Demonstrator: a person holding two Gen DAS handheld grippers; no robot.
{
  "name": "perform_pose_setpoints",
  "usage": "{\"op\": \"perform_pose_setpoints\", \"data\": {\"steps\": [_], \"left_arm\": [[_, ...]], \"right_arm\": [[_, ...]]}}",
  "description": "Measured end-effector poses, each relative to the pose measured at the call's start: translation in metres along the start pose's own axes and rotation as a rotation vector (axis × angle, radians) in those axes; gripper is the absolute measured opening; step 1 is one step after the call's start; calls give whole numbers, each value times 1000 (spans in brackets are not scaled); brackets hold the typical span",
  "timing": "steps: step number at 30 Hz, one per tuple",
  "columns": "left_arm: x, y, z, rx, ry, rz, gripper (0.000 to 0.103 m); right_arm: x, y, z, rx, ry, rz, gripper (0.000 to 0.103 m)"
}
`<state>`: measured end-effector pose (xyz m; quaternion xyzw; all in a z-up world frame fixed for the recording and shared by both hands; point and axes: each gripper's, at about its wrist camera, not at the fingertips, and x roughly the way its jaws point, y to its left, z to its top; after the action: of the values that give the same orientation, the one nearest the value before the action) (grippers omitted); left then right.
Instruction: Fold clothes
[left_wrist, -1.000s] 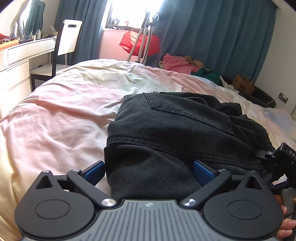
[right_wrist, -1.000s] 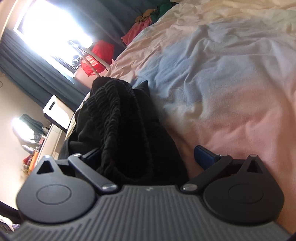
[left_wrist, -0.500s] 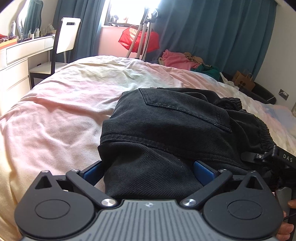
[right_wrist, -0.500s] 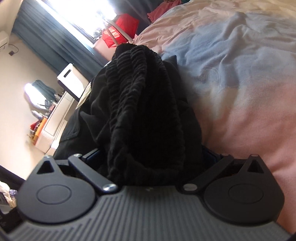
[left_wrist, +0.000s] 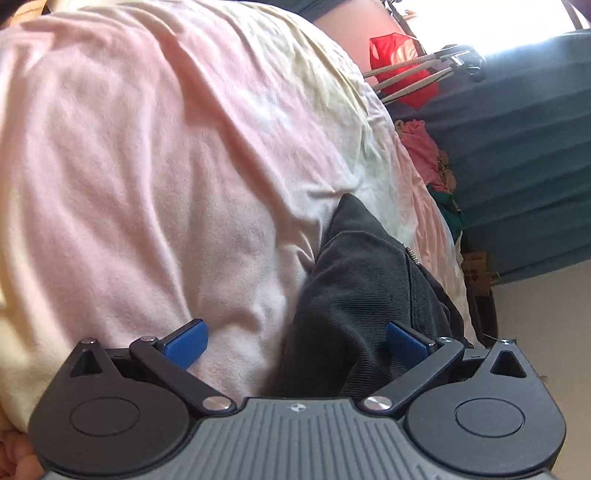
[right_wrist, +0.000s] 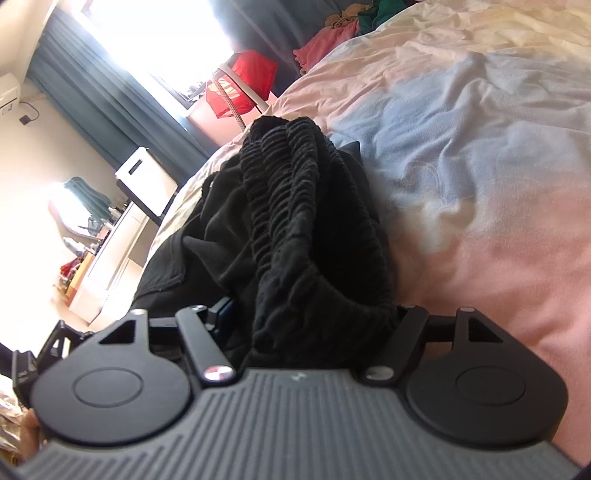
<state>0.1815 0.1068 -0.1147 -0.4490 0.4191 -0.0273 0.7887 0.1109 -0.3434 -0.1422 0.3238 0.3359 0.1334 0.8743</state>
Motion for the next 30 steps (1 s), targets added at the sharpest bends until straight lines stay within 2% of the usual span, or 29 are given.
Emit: {"op": "perform_pose_setpoints", "data": {"steps": [3, 6, 9, 12, 17, 22, 24, 28, 30], "left_arm": [[4, -19, -4, 113, 20, 17, 103], [14, -35, -14, 203, 97, -42, 102], [19, -37, -20, 219, 96, -20, 102], [19, -34, -21, 194, 109, -61, 91], [13, -47, -26, 286, 78, -1, 73], [-5, -64, -29, 341, 41, -23, 60], [-14, -76, -31, 359, 25, -44, 58], [-19, -99, -38, 355, 45, -92, 55], [-15, -116, -46, 375, 54, -94, 54]], "right_arm": [[-2, -2, 1, 23, -11, 24, 73], [-4, -1, 3, 39, -26, 41, 73], [-4, 2, 3, 41, -35, 43, 72], [-6, 5, 3, 32, -45, 41, 72], [-9, 27, 1, -99, -69, -1, 71], [-27, 43, 9, -125, -114, 7, 59], [-38, 50, 16, -129, -139, 11, 44], [-59, 51, 34, -126, -169, 1, 42], [-69, 47, 43, -116, -186, -3, 41]]}}
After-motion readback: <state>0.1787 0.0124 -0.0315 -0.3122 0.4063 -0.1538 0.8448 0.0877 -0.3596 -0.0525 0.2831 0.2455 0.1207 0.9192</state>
